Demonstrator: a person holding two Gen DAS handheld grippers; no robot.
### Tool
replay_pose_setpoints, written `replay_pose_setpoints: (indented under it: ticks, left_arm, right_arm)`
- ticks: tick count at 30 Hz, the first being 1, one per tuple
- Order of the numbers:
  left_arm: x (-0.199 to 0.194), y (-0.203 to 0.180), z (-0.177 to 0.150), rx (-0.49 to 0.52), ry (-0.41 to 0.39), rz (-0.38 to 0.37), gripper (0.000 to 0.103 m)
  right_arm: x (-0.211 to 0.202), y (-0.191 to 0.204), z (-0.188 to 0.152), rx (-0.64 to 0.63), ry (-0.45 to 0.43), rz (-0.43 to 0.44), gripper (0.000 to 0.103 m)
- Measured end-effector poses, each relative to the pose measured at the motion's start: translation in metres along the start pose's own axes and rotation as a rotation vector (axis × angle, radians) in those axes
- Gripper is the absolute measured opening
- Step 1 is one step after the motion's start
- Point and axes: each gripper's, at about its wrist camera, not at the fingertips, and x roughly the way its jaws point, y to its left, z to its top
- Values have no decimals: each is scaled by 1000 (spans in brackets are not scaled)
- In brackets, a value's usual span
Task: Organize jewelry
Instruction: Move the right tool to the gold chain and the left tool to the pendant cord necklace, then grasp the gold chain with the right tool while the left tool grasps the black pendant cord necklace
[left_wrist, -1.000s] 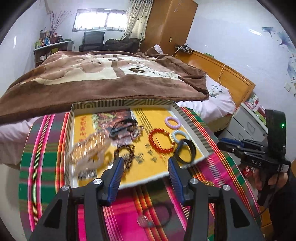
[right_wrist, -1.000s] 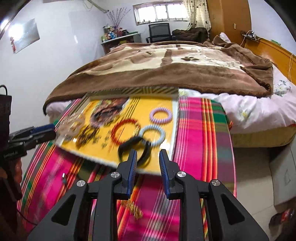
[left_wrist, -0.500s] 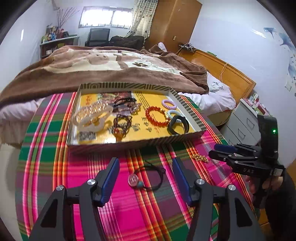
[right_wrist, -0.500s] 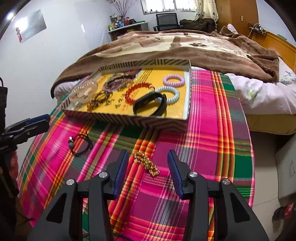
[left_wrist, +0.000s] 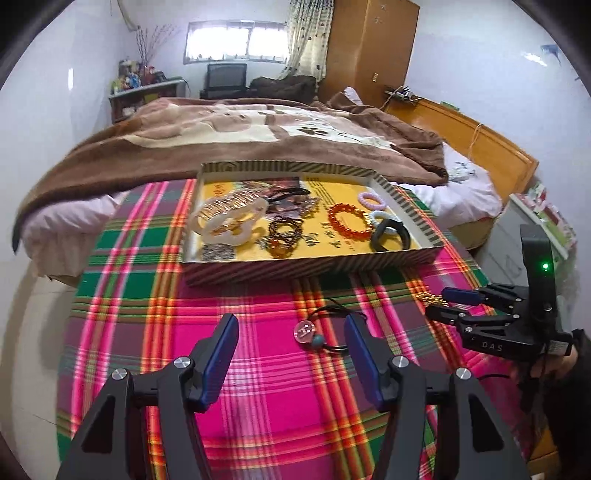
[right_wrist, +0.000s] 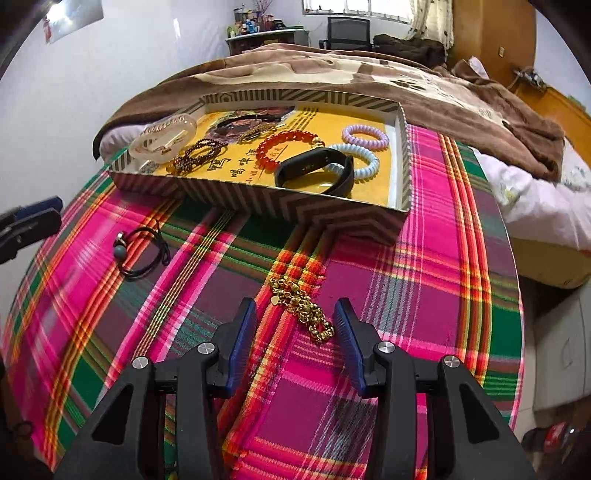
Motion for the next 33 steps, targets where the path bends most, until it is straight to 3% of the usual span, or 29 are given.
replay_pose_setpoints:
  ticks: [13, 17, 20, 29, 33]
  left_arm:
    - [-5, -3, 1, 42, -30, 39, 60]
    - [-2, -1, 1, 37, -27, 37, 60]
    - [3, -1, 1, 46, -20, 55, 60]
    - [16, -5, -1, 51, 3, 56, 60]
    - [21, -7, -2, 48, 12, 60, 72]
  right_arm:
    - [3, 8, -1, -25, -25, -47, 44]
    - [1, 13, 0, -43, -26, -42, 21]
    - [1, 17, 0, -61, -23, -54, 14]
    - [-2, 14, -3, -42, -26, -48, 13]
    - [-6, 10, -4, -18, -37, -34, 13]
